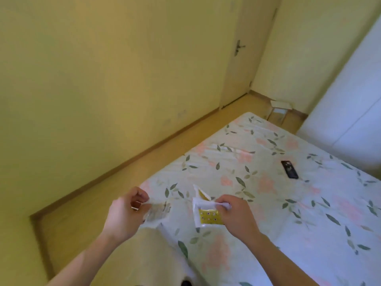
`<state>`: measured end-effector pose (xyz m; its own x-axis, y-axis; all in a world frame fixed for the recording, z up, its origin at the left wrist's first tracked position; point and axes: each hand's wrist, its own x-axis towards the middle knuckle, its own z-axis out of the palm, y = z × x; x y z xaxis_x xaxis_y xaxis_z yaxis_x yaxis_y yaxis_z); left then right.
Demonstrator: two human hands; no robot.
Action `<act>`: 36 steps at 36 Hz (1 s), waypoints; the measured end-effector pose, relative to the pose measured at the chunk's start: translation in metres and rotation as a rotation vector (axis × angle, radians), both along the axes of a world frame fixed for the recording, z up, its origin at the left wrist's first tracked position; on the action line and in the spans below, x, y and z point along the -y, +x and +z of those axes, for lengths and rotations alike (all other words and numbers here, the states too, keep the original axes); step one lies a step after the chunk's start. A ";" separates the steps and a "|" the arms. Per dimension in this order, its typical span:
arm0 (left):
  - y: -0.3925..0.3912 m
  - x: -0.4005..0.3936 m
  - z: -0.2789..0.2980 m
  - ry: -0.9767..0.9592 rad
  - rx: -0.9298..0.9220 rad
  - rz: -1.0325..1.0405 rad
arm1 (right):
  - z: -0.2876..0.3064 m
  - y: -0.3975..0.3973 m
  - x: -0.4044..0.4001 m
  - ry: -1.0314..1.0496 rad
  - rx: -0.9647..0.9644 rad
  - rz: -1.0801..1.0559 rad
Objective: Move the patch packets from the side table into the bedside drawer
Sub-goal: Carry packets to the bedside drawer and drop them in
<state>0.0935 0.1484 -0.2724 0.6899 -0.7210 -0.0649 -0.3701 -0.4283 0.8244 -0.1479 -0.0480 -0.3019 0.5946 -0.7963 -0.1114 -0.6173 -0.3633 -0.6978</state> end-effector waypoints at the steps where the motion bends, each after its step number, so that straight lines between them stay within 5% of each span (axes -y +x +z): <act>1: 0.015 -0.006 0.000 0.000 0.000 0.044 | 0.001 0.023 0.004 0.004 0.001 0.040; 15: 0.251 -0.045 -0.017 -0.031 -0.002 0.354 | 0.006 0.329 0.025 0.006 0.030 0.338; 24: 0.422 0.002 -0.006 0.044 0.022 0.199 | -0.003 0.470 0.040 0.051 0.005 0.191; 36: 0.569 0.188 0.006 0.002 0.067 -0.073 | -0.008 0.568 0.165 0.046 0.073 -0.100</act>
<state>0.6628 -0.0394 -0.2659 0.6384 -0.7694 -0.0223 -0.4545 -0.4002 0.7958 0.4197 -0.2132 -0.3100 0.5204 -0.8470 -0.1084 -0.5958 -0.2692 -0.7566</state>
